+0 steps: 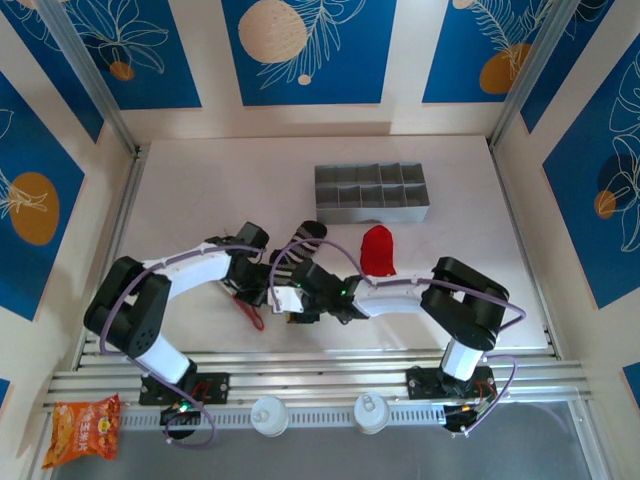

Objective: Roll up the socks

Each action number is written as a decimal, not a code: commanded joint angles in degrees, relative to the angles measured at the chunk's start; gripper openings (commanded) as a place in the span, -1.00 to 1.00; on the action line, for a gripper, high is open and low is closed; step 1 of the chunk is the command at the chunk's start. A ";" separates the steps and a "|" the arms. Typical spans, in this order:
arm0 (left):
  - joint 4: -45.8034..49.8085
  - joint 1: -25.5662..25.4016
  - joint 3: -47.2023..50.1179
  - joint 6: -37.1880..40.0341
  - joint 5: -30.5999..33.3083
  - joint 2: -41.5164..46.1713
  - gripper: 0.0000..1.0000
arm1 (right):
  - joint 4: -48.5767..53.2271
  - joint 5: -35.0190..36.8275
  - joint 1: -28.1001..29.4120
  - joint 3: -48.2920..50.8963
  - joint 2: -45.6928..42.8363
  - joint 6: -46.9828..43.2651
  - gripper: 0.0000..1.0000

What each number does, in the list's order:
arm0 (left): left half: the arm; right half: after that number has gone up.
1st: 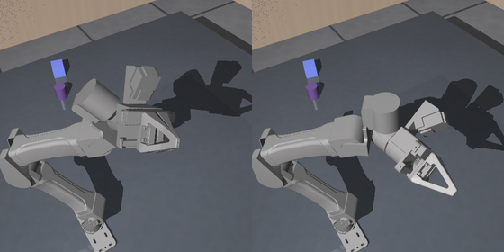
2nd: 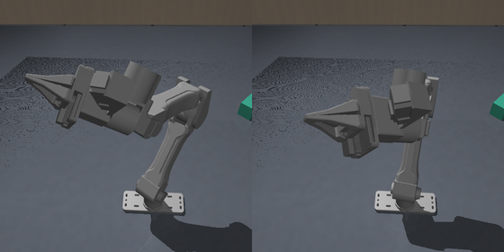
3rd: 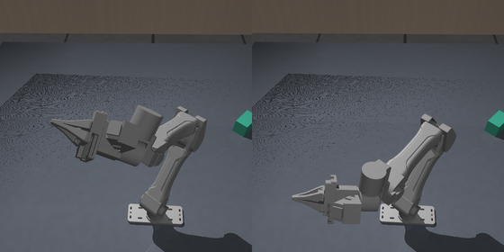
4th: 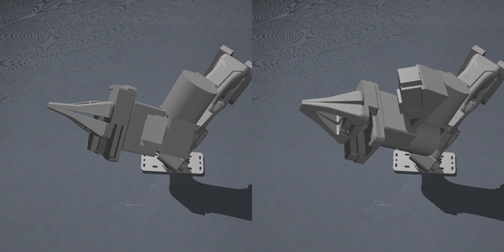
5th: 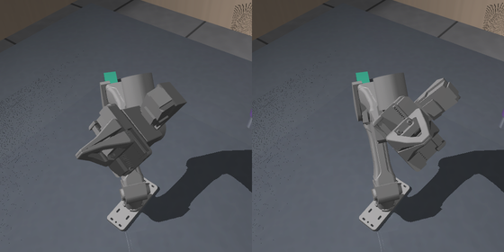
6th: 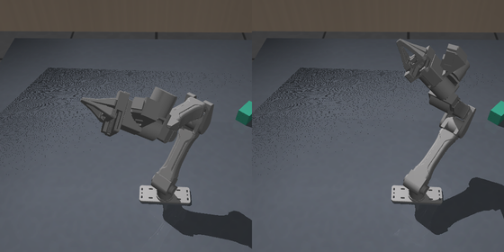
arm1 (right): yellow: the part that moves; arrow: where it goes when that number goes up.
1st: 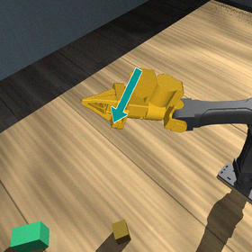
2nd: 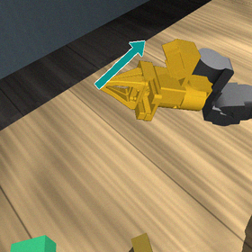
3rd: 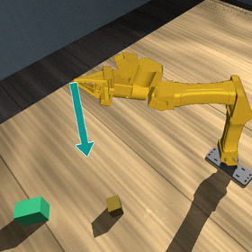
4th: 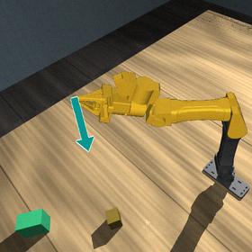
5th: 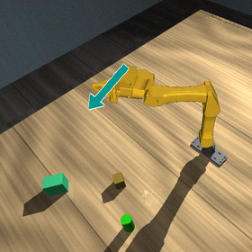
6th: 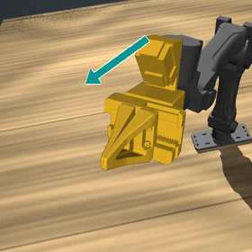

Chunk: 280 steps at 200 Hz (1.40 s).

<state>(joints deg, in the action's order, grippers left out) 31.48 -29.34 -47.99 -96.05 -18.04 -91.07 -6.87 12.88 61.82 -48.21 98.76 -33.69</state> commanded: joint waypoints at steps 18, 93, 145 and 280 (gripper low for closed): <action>7.49 1.27 -0.22 2.33 2.40 -3.49 -1.00 | -6.37 12.79 2.90 -1.11 3.28 -8.37 0.00; 8.00 2.14 -2.19 4.43 1.79 -4.73 -1.00 | -1.28 10.90 4.37 -3.13 5.13 -5.95 -0.44; 7.87 2.10 -3.22 5.20 2.26 -1.32 -0.92 | 13.67 -4.62 -1.64 -8.48 7.43 10.19 -1.00; 1.63 0.01 4.80 3.75 7.49 17.07 0.01 | 33.72 -38.40 -15.67 -22.98 20.48 27.36 -1.00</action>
<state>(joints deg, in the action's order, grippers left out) 32.60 -28.40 -43.99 -91.57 -8.86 -77.87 17.98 -27.29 46.92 -70.67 116.57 -10.09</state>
